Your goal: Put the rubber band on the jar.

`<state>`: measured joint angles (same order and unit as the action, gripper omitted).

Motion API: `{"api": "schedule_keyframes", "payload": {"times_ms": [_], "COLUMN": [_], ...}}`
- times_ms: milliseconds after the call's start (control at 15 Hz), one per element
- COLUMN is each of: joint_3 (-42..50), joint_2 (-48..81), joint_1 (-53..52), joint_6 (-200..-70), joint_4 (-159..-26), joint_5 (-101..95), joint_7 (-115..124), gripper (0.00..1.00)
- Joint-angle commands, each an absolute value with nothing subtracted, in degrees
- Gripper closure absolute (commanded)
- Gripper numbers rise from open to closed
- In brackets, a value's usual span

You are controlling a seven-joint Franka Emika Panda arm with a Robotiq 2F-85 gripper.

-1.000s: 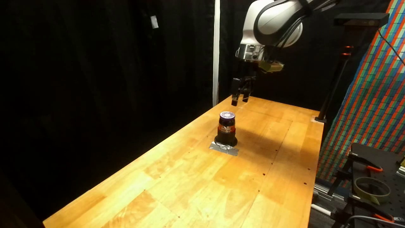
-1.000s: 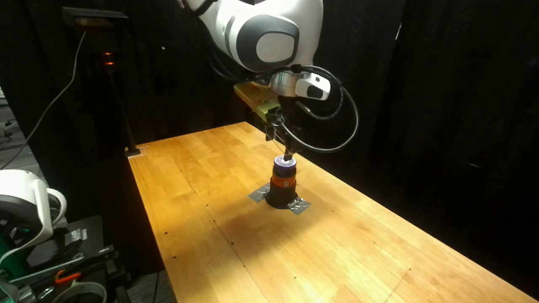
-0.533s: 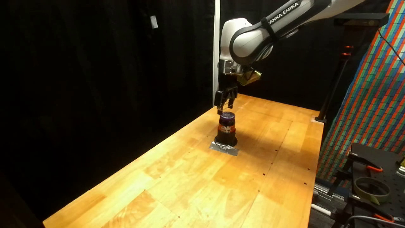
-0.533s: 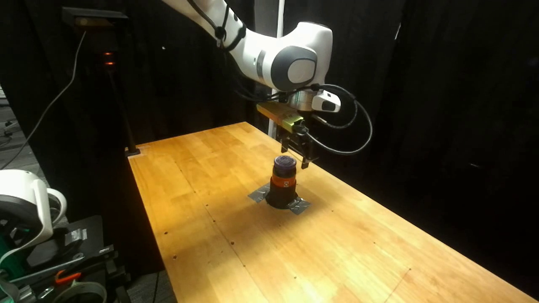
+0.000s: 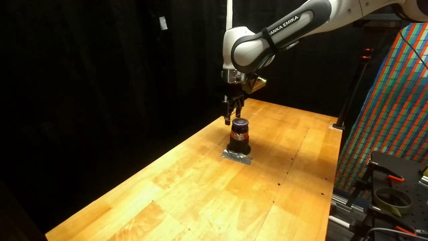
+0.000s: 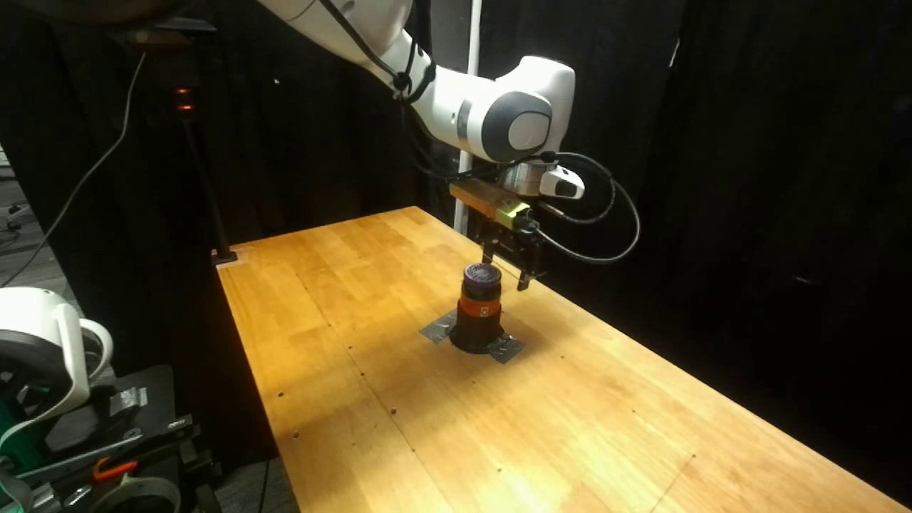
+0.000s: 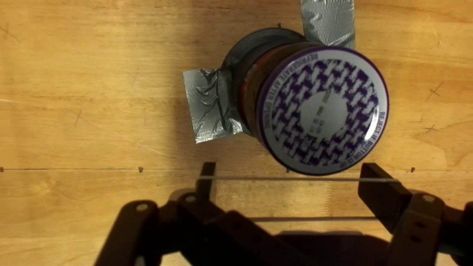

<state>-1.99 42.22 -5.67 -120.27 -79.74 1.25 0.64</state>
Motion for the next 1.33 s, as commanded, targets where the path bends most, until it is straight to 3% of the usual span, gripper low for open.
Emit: {"api": "schedule_keyframes", "payload": {"times_ms": [0, 867, 1267], "joint_3": [-3.32, -3.89, -3.95], "joint_2": [45.35, 51.84, 50.86], "joint_1": [-5.13, -6.00, -6.57], "joint_6": [-114.12, -98.94, -93.60], "joint_4": [-73.21, -62.49, -63.94], "joint_5": [1.10, 0.61, -0.51], "joint_7": [-2.24, -5.33, -8.24], "gripper": [0.00, 0.00, 0.00]}}
